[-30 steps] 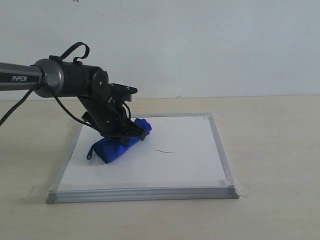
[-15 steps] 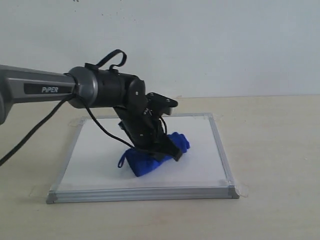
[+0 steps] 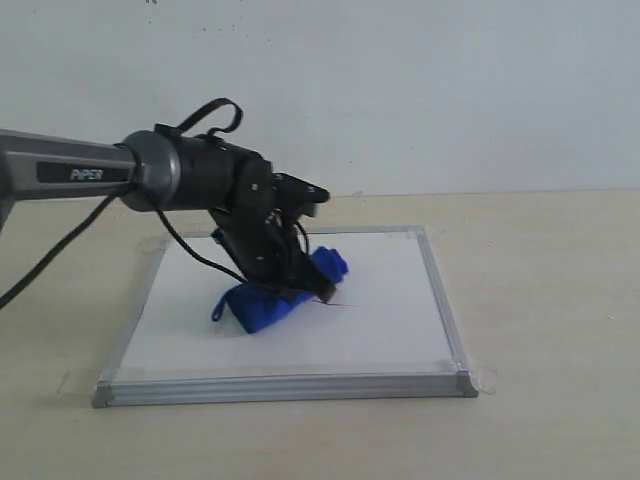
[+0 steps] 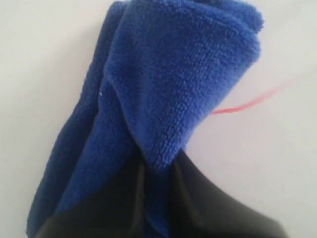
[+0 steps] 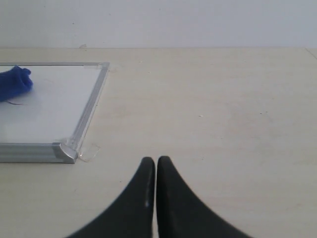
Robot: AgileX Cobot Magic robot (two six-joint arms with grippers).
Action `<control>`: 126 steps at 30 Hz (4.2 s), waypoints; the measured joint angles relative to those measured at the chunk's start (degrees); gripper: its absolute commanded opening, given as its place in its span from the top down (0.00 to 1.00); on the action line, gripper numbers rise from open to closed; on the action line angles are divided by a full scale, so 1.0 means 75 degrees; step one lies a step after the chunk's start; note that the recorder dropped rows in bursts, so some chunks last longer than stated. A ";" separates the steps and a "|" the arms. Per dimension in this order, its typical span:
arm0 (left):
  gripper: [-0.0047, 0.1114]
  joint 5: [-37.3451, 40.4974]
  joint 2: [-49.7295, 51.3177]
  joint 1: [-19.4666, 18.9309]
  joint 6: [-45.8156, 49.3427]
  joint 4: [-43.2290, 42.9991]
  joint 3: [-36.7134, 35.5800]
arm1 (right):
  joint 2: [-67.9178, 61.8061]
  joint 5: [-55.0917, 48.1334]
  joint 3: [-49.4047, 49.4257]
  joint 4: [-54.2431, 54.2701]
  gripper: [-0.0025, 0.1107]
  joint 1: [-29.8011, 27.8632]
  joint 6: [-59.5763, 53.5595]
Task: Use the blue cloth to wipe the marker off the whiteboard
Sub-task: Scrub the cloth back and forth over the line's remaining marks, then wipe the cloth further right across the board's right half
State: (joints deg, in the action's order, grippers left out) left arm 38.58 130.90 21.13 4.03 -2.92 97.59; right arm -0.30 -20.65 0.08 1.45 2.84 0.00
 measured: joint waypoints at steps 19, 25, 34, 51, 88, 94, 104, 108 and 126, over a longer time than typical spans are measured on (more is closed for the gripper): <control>0.93 0.0342 0.0096 -0.0060 0.0757 0.1154 0.0301 | 0.0000 0.0000 0.0000 0.0000 0.97 0.0000 0.0000; 0.93 0.0619 0.0145 0.0601 0.2046 0.2856 0.0404 | 0.0000 0.0000 0.0000 0.0000 0.97 0.0000 0.0000; 0.93 0.0436 0.0145 0.0458 0.2564 0.3200 0.0444 | 0.0000 0.0000 0.0000 0.0000 0.97 0.0000 0.0000; 0.93 0.0114 0.0270 -0.0422 0.1560 0.1765 0.0488 | 0.0000 0.0000 0.0000 -0.0014 0.97 0.0000 0.0000; 0.93 0.2140 0.1066 0.0979 0.0952 0.0320 0.2436 | 0.0000 0.0000 0.0000 -0.0014 0.97 0.0000 0.0000; 0.93 0.2162 0.1066 0.1858 0.1144 0.0333 0.2471 | 0.0000 0.0000 0.0000 -0.0014 0.97 0.0000 0.0000; 0.93 0.2010 0.1267 0.0436 -0.0219 -0.0978 0.2614 | 0.0000 0.0000 0.0000 -0.0014 0.97 0.0000 0.0000; 0.93 0.2138 0.1267 0.0487 0.0128 -0.0621 0.2614 | 0.0000 0.0000 0.0000 -0.0014 0.97 0.0000 0.0000; 0.93 0.2314 0.1283 0.0903 -0.0093 -0.0755 0.2761 | 0.0000 0.0000 0.0000 -0.0014 0.97 0.0000 0.0000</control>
State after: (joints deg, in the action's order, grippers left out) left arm 55.94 140.52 27.90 3.33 -8.58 118.30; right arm -0.30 -20.65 0.08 1.35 2.84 0.00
